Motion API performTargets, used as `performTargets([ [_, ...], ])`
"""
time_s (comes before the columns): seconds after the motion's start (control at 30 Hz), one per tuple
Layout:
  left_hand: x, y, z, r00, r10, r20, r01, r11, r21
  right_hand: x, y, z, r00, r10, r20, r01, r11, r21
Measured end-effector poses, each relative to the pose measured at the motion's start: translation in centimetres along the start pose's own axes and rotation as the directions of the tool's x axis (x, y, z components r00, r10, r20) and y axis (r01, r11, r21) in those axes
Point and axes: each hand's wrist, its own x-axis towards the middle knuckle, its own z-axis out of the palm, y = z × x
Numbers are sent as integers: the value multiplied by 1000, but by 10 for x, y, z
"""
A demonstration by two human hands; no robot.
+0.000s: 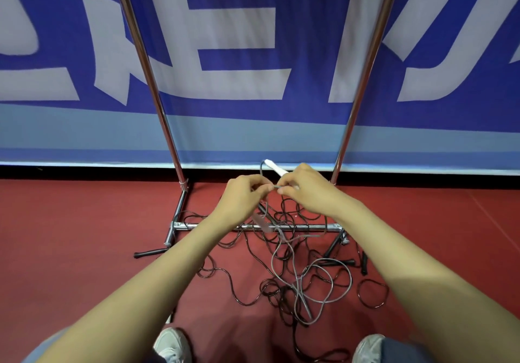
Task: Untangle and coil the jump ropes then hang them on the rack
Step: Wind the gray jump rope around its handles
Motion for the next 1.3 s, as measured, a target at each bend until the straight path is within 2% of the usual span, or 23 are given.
performTargets([
  [0.1, 0, -2, -1, 999, -41, 11, 43, 984, -175, 0, -2, -8, 993, -33, -114, 46, 993, 113],
  [0.17, 0, -4, -3, 996, -35, 78, 54, 967, -251, -1, -4, -15, 978, -68, -199, 108, 974, 198],
  [0.3, 1, -12, -5, 981, -50, 187, 79, 985, -153, 0, -4, -21, 959, -49, -280, 157, 913, 377],
  [0.37, 1, -13, -4, 986, -68, 152, 89, 987, -135, 2, 0, -24, 951, -10, -310, 161, 870, 466],
  [0.43, 2, -13, -5, 991, -128, 33, 132, 967, -217, 3, 4, -25, 951, 17, -309, 135, 876, 463],
  [0.5, 3, -10, -10, 979, -193, -60, 170, 947, -274, 2, 8, -22, 960, 47, -278, 68, 918, 391],
  [0.57, 3, -6, -14, 972, -223, -66, 192, 929, -317, -2, 10, -20, 969, 63, -237, 18, 946, 324],
  [0.67, 0, 2, -15, 956, -295, -12, 248, 825, -508, -2, 8, -15, 972, 168, -161, -94, 915, 392],
  [0.73, 0, 8, -15, 947, -320, 4, 253, 741, -622, -3, 2, -8, 979, 184, -83, -131, 892, 433],
  [0.87, 4, 16, -14, 942, -334, -29, 200, 630, -750, -10, -17, 6, 993, 113, -16, -85, 823, 562],
  [0.93, 6, 18, -15, 932, -359, -42, 184, 572, -799, -13, -22, 8, 994, 106, -1, -78, 735, 674],
  [0.97, 7, 18, -14, 930, -364, -45, 176, 553, -814, -14, -23, 9, 994, 100, 33, -91, 656, 749],
  [1.03, 7, 18, -13, 933, -356, -42, 175, 556, -812, -17, -25, 9, 991, 60, 121, -135, 500, 856],
  [1.07, 6, 17, -12, 934, -355, -35, 183, 563, -806, -18, -25, 9, 990, 33, 137, -136, 482, 865],
  [1.17, 5, 16, -13, 929, -367, -44, 195, 587, -786, -20, -25, 9, 992, -18, 122, -93, 546, 832],
  [1.3, 6, 10, -20, 918, -386, -87, 189, 620, -761, -21, -21, 5, 984, -51, 170, -124, 489, 863],
])
